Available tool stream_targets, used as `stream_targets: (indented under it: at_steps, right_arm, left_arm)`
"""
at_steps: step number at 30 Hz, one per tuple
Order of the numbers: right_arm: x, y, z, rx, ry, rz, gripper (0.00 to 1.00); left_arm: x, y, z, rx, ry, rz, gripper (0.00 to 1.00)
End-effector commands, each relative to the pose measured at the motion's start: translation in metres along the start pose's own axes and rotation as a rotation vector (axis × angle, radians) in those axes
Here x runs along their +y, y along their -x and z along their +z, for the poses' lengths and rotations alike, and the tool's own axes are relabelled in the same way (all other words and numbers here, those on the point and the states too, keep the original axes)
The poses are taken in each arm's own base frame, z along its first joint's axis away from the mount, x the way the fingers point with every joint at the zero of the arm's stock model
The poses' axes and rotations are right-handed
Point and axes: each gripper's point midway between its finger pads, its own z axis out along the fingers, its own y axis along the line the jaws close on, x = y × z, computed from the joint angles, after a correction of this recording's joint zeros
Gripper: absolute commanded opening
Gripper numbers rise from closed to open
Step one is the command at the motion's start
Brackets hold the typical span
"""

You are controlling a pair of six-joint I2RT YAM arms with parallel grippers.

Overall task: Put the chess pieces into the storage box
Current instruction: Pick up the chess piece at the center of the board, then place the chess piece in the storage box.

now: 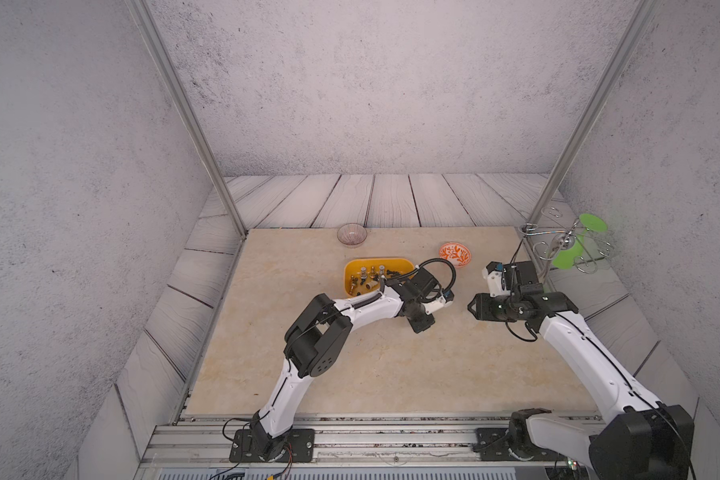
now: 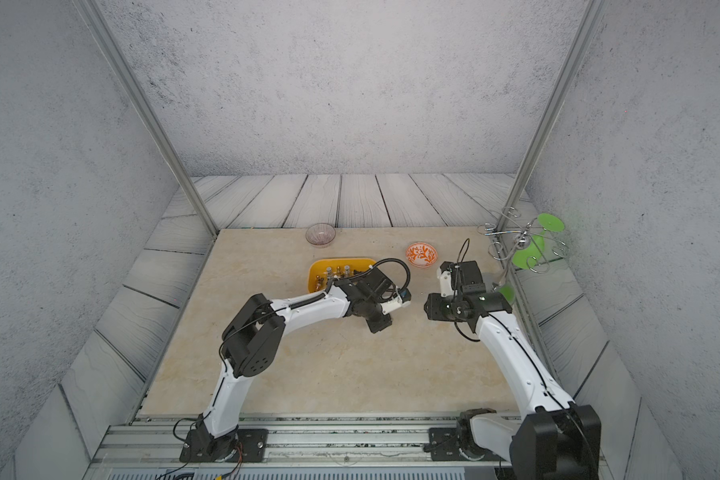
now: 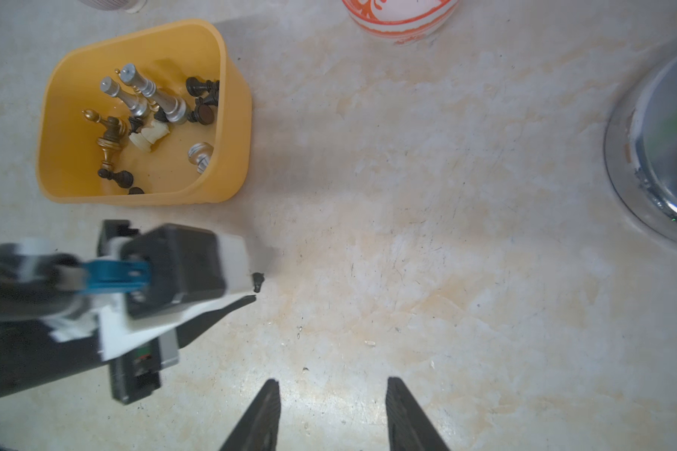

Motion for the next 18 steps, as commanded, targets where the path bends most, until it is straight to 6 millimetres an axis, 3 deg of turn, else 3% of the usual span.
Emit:
stream_targets:
  at_steps: [1,6,10,13,18]
  right_arm:
    - [-0.002,0.003,0.001,0.017,-0.01,-0.003,0.46]
    - [-0.001,0.007,0.005,0.03,-0.003,-0.008,0.46]
    - [0.002,0.01,0.007,0.034,0.01,-0.007,0.46]
    - [0.002,0.012,0.009,0.035,0.007,-0.007,0.46]
    - [-0.001,0.011,0.009,0.033,-0.006,0.002,0.46]
  left_arm:
    - [0.029,0.025,-0.049,-0.114,0.095,-0.051,0.11]
    - [0.079,0.021,-0.097,-0.176,0.194,-0.157,0.11]
    - [0.128,-0.004,-0.121,-0.19,0.282,-0.279,0.12]
    - [0.158,-0.033,-0.125,-0.136,0.328,-0.392,0.11]
    - [0.18,-0.073,-0.12,-0.069,0.334,-0.505,0.12]
